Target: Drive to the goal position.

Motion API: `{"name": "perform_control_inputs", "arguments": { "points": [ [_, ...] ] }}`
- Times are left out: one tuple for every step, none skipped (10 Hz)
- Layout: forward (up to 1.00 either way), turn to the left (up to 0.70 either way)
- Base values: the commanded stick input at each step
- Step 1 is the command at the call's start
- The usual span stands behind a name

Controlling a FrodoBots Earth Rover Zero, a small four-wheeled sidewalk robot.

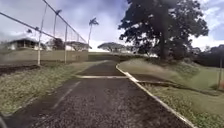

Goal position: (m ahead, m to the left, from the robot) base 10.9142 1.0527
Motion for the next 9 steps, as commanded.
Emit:
{"name": "perform_control_inputs", "arguments": {
  "points": [
    [0.50,0.00],
    [0.50,0.07],
    [0.50,0.50],
    [0.50,0.38],
    [0.50,0.00],
    [0.50,0.00],
    [0.50,0.00],
    [0.50,0.00],
    [0.50,0.00]
  ]
}}
